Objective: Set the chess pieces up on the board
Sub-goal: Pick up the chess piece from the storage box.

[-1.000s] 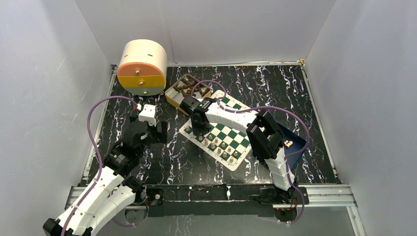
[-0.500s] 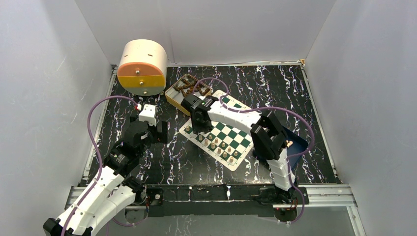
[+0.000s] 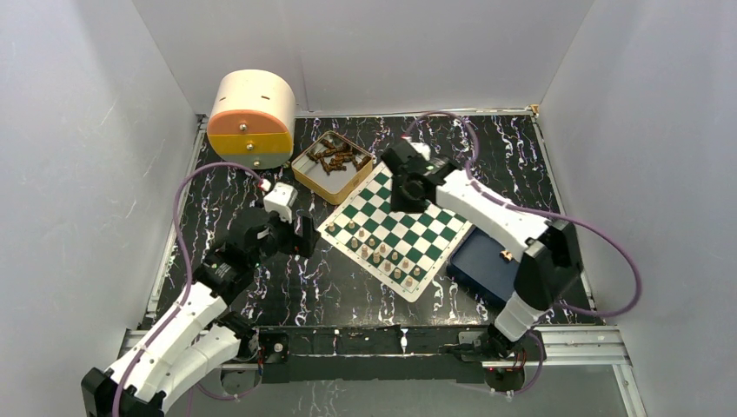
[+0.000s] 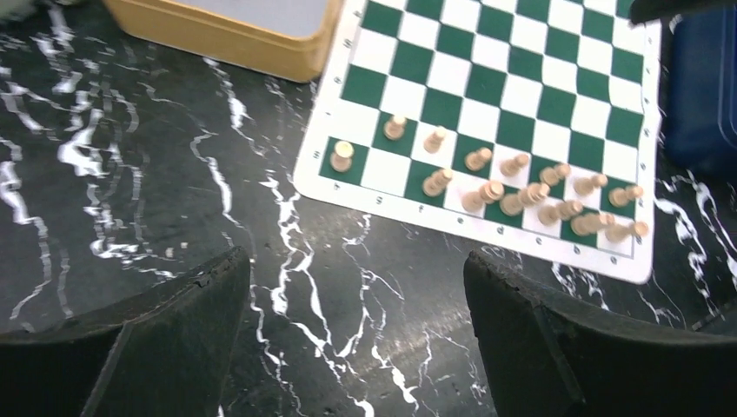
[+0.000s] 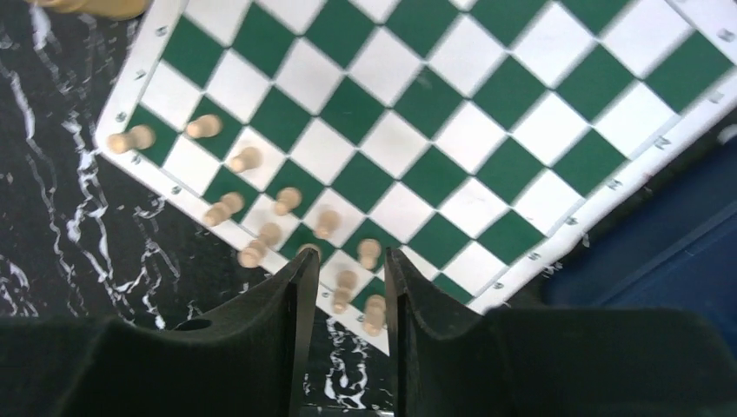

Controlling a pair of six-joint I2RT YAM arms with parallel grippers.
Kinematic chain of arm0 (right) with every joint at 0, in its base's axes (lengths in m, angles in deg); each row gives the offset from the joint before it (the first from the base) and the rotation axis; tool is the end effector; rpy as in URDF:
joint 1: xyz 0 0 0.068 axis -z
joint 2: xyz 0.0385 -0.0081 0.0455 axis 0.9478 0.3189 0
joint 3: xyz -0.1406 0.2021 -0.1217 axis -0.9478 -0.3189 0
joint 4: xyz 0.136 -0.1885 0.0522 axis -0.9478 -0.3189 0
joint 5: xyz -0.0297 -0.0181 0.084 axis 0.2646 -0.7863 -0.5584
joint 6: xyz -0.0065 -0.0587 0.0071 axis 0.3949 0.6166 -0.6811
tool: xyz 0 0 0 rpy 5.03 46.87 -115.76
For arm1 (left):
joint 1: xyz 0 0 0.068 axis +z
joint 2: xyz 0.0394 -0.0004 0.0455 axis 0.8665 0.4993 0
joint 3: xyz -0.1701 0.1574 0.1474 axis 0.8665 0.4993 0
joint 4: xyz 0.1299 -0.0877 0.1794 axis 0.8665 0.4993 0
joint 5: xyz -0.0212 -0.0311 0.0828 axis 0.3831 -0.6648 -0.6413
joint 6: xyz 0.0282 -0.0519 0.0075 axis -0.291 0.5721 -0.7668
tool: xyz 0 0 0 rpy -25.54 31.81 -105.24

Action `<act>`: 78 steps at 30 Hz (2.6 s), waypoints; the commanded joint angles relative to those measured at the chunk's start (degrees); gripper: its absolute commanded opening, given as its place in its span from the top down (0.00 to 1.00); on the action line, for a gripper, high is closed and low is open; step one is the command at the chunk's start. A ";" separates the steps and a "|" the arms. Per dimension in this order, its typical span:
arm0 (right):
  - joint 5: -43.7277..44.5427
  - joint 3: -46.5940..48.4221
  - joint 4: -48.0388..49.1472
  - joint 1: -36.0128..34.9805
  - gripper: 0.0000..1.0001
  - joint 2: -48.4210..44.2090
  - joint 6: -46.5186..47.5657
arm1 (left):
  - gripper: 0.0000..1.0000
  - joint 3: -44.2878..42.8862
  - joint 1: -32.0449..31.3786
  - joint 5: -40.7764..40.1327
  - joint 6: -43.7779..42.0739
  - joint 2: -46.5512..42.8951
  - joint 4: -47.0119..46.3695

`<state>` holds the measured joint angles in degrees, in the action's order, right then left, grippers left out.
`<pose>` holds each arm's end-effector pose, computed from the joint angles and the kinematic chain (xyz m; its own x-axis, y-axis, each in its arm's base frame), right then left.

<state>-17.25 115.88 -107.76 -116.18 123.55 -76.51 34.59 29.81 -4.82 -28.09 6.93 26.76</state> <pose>0.2472 0.2267 0.3005 -0.8300 0.0559 -0.5550 -0.0251 0.9902 0.1373 0.1344 -0.0758 0.2909 -0.3385 0.0162 -0.9408 0.4135 0.9007 -0.1333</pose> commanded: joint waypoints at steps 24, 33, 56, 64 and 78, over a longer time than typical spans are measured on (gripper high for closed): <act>-0.18 -39.32 11.74 46.40 0.60 -26.35 1.48 | 0.14 0.13 -0.35 8.12 -5.23 3.25 -0.14; -0.95 -42.46 16.78 51.05 0.61 -22.07 3.14 | 0.14 0.09 -0.52 7.09 -5.67 3.08 -0.06; 2.16 -45.58 16.10 53.03 0.64 -21.17 0.76 | 0.14 0.17 -0.76 6.35 -5.94 3.25 0.12; 0.59 -46.66 17.23 53.04 0.70 -20.38 0.39 | 0.14 0.09 -0.78 6.15 -5.89 3.28 0.14; -1.14 -43.06 14.87 53.04 0.78 -27.80 6.65 | 0.14 0.13 -0.79 5.99 -5.62 3.70 -0.18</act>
<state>-17.47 69.69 -92.26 -63.48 100.27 -72.78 34.57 29.18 1.91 -33.51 11.02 27.22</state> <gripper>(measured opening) 0.260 0.859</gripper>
